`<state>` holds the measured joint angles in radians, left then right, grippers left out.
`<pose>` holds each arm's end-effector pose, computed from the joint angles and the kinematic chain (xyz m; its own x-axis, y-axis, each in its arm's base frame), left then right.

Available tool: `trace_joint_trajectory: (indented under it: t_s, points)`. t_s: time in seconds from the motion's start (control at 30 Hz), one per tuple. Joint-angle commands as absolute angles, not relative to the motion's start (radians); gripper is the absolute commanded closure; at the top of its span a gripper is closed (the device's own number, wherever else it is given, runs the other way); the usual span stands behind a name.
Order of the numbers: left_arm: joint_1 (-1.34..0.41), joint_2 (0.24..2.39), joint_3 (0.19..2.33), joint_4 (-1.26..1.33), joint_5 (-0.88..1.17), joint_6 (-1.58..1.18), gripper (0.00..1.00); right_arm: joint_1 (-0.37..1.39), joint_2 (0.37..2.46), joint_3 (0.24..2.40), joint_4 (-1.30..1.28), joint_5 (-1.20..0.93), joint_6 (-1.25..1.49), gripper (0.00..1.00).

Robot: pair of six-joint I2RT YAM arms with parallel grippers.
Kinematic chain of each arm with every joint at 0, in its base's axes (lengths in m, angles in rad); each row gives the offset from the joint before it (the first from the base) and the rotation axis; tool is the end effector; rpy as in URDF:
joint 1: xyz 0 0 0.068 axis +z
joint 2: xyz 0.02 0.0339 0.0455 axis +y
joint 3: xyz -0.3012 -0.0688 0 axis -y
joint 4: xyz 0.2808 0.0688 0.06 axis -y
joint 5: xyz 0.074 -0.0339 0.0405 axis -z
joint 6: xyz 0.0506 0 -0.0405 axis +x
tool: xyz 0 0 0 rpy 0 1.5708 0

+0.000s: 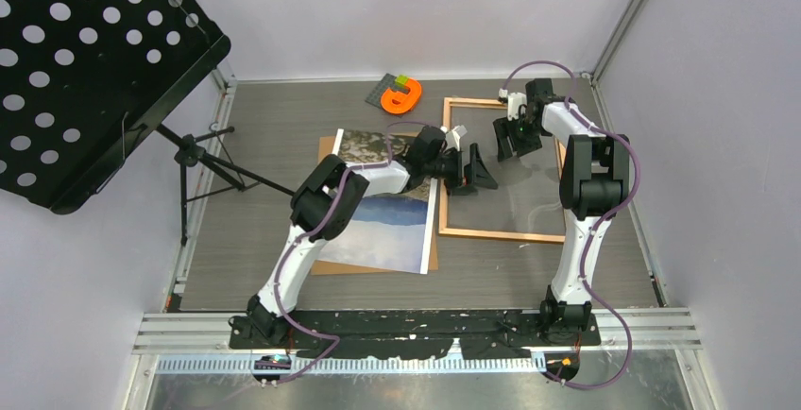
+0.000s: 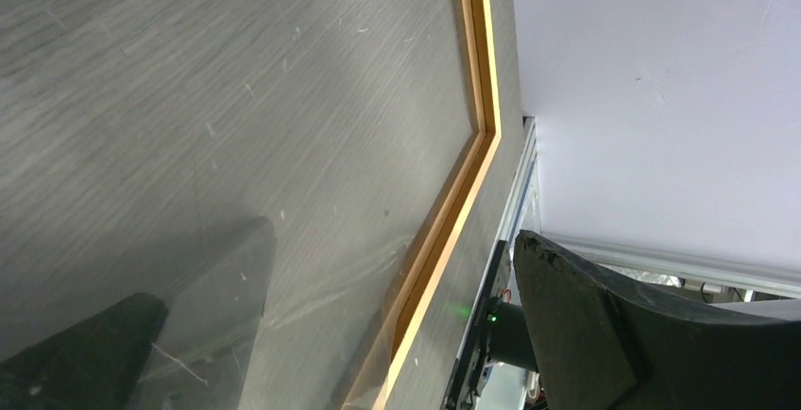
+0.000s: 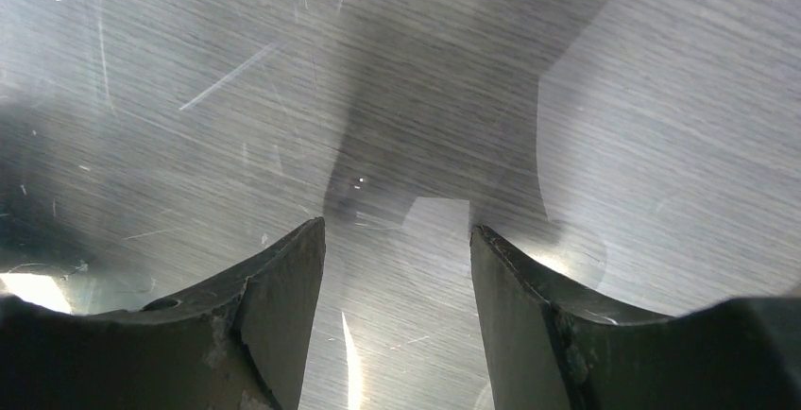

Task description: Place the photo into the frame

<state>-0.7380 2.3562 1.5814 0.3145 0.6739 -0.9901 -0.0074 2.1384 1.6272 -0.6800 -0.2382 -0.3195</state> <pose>0.4059 -0.4118 0.1225 -0.9657 -0.0049 -0.2597 0.2406 0.3607 -0.9011 0.5019 0.0082 0.1680 -0.8566 -0.2989 -0.4206 -0.3679 0.9253 0.0917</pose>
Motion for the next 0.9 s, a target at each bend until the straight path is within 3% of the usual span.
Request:
trace_joint_trajectory:
  t_s: [0.0,0.87]
  points:
    - [-0.723,2.279,1.567,0.208,0.643,-0.940,0.01,-0.016,2.167,1.619,-0.673,-0.199,-0.342,0.36]
    - [-0.703,2.144,1.592,-0.107,0.594,-0.796,0.00,-0.015,2.179,1.623,-0.683,-0.166,-0.335,0.37]
